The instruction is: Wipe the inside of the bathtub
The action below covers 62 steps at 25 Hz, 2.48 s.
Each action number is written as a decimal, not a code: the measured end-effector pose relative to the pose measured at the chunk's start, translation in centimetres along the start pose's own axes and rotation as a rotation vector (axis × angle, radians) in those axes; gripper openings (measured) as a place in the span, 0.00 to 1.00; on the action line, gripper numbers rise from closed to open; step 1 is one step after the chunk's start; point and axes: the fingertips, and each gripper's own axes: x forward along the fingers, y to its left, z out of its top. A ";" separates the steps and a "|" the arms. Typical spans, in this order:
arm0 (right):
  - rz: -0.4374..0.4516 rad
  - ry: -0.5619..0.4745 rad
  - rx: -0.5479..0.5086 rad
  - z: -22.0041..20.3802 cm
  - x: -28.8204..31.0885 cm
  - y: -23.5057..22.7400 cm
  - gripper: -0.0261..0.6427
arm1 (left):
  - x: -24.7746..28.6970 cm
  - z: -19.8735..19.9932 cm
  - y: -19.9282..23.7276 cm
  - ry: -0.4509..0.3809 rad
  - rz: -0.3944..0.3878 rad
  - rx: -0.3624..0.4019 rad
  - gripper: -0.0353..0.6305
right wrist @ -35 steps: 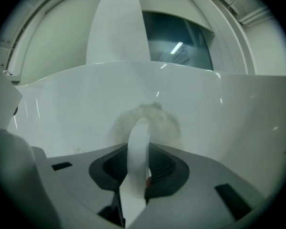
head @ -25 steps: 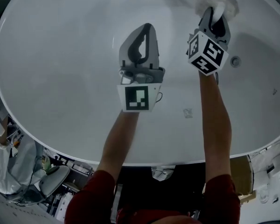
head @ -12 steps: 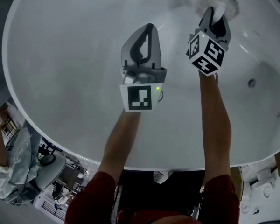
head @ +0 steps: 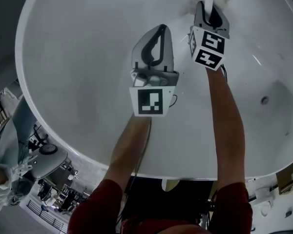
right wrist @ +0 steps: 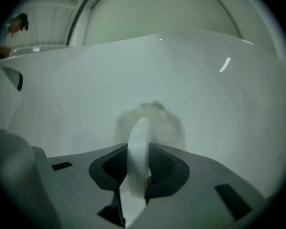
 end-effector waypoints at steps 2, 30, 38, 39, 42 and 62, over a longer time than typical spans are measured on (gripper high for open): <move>0.022 0.025 -0.050 -0.6 0.3 0.5 0.19 | 0.0 0.0 0.0 -0.007 0.007 0.002 0.08; -0.473 -0.260 0.093 8.3 -41.5 -36.6 0.18 | 0.4 13.7 -43.6 -0.087 -0.410 0.010 0.08; -0.627 -0.219 0.168 2.4 -50.3 -50.1 0.18 | -0.8 12.2 -61.5 -0.074 -0.581 0.021 0.08; -0.633 -0.214 0.184 1.7 -50.7 -51.3 0.18 | -0.9 11.9 -63.1 -0.070 -0.601 0.034 0.08; -0.649 -0.199 0.221 0.0 -50.6 -54.5 0.18 | -0.7 10.8 -66.7 -0.059 -0.652 0.070 0.08; -0.690 -0.120 0.165 -4.4 -38.8 -68.5 0.18 | 4.3 5.9 -67.9 0.009 -0.625 0.084 0.08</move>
